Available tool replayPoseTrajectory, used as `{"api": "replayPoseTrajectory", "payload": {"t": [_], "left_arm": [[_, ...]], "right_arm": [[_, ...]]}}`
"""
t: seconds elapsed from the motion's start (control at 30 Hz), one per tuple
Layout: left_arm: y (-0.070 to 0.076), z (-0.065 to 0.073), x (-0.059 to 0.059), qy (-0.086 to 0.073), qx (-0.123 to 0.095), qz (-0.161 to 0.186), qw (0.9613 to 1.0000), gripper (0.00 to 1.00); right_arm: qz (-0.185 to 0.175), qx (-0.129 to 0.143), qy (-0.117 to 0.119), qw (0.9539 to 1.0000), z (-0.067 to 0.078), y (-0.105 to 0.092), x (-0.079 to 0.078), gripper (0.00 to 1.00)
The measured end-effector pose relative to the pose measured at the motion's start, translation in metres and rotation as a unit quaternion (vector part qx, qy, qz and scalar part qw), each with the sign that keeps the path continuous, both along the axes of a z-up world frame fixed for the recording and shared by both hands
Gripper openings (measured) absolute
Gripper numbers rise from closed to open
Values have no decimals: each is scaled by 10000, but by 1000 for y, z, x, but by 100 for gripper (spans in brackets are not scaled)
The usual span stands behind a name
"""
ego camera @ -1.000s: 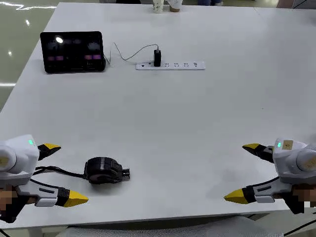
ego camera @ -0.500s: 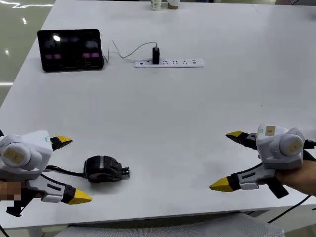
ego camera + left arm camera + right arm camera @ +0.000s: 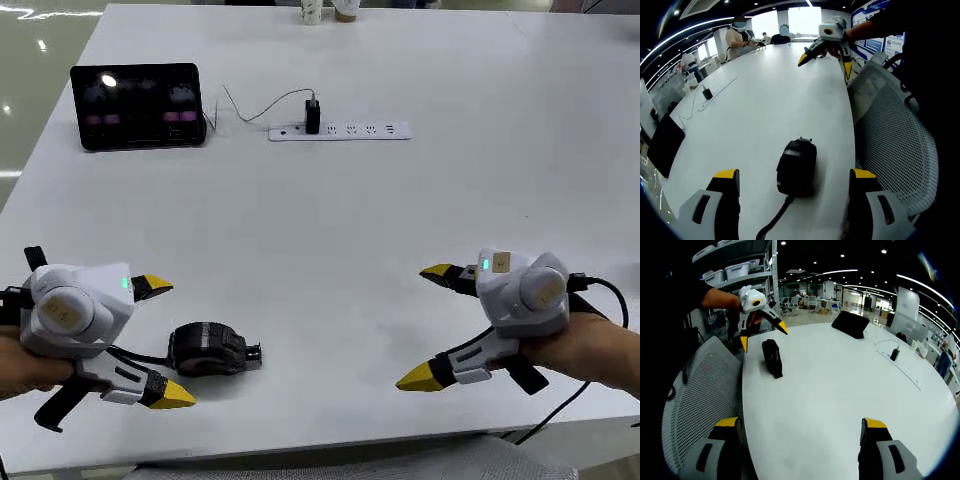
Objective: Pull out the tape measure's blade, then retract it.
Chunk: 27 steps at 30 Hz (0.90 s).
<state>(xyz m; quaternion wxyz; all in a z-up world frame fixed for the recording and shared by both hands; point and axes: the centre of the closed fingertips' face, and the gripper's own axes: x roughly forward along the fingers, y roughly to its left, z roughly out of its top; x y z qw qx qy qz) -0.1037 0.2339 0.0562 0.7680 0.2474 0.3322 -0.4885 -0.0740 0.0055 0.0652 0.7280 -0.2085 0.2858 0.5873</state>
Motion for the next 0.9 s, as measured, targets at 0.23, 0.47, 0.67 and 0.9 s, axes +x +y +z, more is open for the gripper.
{"api": "replayPoseTrajectory", "payload": {"t": [0.23,0.47,0.67,0.9], "left_arm": [[-3,-10,2,141,238,-153,9995,77],[-10,-14,3,253,303,-285,9988,66],[-9,-19,10,159,490,-325,9981,55],[-16,-24,11,249,526,-506,9970,40]], "right_arm": [[293,-61,-89,9995,-5,19,-1,99],[447,-86,-59,9989,-12,37,0,99],[423,4,77,9991,-16,51,5,99],[630,31,143,9979,-20,68,-1,99]]}}
